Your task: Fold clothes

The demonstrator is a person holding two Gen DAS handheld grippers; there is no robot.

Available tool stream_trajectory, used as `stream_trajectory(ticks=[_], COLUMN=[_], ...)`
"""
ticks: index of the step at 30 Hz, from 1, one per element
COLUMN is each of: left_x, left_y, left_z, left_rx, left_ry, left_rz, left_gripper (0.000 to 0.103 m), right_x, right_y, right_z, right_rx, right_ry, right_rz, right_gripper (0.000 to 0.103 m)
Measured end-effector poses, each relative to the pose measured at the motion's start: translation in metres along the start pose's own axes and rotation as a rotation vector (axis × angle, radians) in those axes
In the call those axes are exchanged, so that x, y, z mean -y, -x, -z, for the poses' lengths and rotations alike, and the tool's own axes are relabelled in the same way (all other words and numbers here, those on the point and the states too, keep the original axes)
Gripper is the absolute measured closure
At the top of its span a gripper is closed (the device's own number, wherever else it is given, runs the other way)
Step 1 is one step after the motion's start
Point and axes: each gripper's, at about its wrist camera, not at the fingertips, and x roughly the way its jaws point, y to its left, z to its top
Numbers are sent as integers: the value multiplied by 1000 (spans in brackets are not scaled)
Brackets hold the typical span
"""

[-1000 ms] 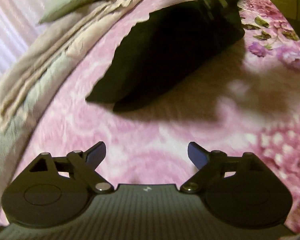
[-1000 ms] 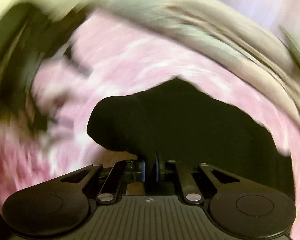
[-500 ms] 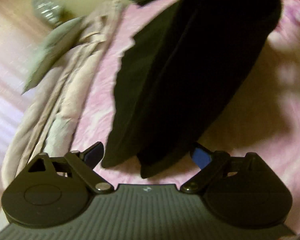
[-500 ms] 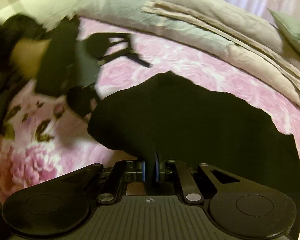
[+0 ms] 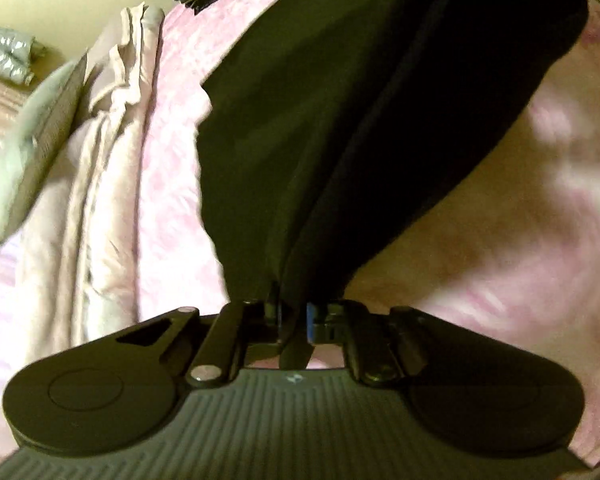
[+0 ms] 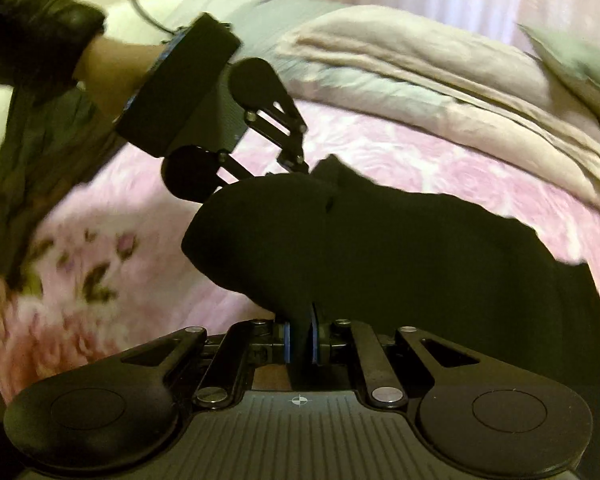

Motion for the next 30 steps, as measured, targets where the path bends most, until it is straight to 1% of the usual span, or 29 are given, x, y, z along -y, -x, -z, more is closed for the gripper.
stream_trajectory(ticks=[3, 5, 8, 10, 13, 15, 17, 21, 23, 25, 27, 28, 29, 30], left_x=[-35, -58, -88, -103, -114, -111, -99, -72, -64, -62, -71, -79, -88, -97], left_y=[5, 5, -2, -14, -48, -83, -120, -185, -200, -206, -205, -202, -197, -187], left_z=[-42, -76, -140, -188, -255, -291, -317, -347, -351, -350, -349, -349, -348, -343], left_rx=[14, 34, 77, 105, 118, 108, 83, 25, 14, 13, 19, 24, 31, 38], left_ry=[-52, -92, -159, -207, -260, -287, -296, -297, -287, -269, -215, -171, -125, -74], left_rz=[-15, -20, -16, 1, 65, 111, 165, 252, 271, 280, 293, 306, 319, 329], left_gripper=[95, 95, 95, 95, 95, 95, 95, 95, 95, 94, 90, 87, 86, 84], right_x=[31, 54, 99, 127, 170, 199, 225, 265, 281, 292, 294, 293, 293, 291], right_y=[25, 45, 81, 94, 111, 123, 120, 101, 92, 89, 90, 91, 93, 96], right_z=[3, 9, 31, 51, 83, 104, 127, 174, 196, 208, 210, 209, 206, 205], right_rx=[66, 114, 189, 214, 247, 269, 271, 249, 240, 249, 254, 251, 250, 248], right_ry=[-165, -292, -508, -624, -793, -906, -997, -1150, -1222, -1270, -1288, -1292, -1293, -1291], right_rz=[-2, -2, 10, 19, 32, 41, 56, 43, 18, -16, -36, -41, -41, -28], right_gripper=[95, 95, 95, 95, 95, 95, 95, 95, 95, 95, 94, 94, 90, 83])
